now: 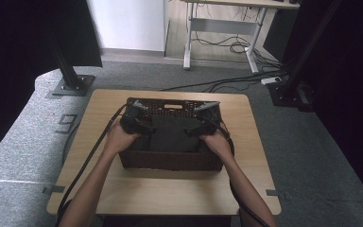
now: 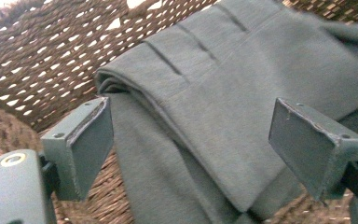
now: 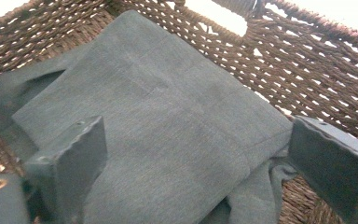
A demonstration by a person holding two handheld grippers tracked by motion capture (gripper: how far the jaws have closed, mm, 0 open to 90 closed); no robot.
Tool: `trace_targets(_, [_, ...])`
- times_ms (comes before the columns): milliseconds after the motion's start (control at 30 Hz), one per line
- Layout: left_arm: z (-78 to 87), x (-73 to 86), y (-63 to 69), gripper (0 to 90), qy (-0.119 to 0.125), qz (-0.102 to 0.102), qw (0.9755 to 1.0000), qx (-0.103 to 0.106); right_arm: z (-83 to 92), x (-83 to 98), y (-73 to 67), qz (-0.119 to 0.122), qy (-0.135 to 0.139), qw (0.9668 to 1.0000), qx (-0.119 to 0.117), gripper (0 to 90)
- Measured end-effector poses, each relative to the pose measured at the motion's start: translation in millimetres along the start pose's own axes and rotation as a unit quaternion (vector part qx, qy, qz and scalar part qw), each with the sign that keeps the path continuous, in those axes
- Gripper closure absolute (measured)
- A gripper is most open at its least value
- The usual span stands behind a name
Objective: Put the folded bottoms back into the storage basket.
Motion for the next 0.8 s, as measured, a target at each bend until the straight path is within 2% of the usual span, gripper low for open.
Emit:
trace_targets(167, [8.5,-0.3,0.0,12.9,0.025,0.005,0.9996,0.01,8.4,1.9,-1.3,0.006,0.008,0.9999,-0.004,2.4])
trace_targets(333, [17.0,2.1,0.2,11.5,0.045,-0.004,0.9989,0.01,17.1,4.3,0.8,0.009,0.015,0.9998,-0.001,2.0])
trace_targets(500, [22.6,6.5,-1.8,7.2,0.053,-0.014,0.9985,0.0,27.0,7.8,3.2,0.003,0.021,0.9998,-0.002,2.0])
trace_targets(667, [29.5,10.2,-3.9,5.5,0.065,-0.006,0.9978,0.012,35.3,12.0,4.6,0.009,0.023,0.9997,0.0,0.9])
trace_targets(800, [34.5,13.1,-3.5,5.5,0.071,-0.008,0.9973,0.016,42.2,15.1,4.6,0.013,0.028,0.9995,0.0,0.6])
Point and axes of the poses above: each handheld gripper's, and its own axes: z roughly backward along the jaws, x roughly out of its underside, y roughly to its right, the point moved 5 cm from there along -z, roughly forward along the jaws, and after that the axes turned 12 degrees about z, right-handed, at the moved point
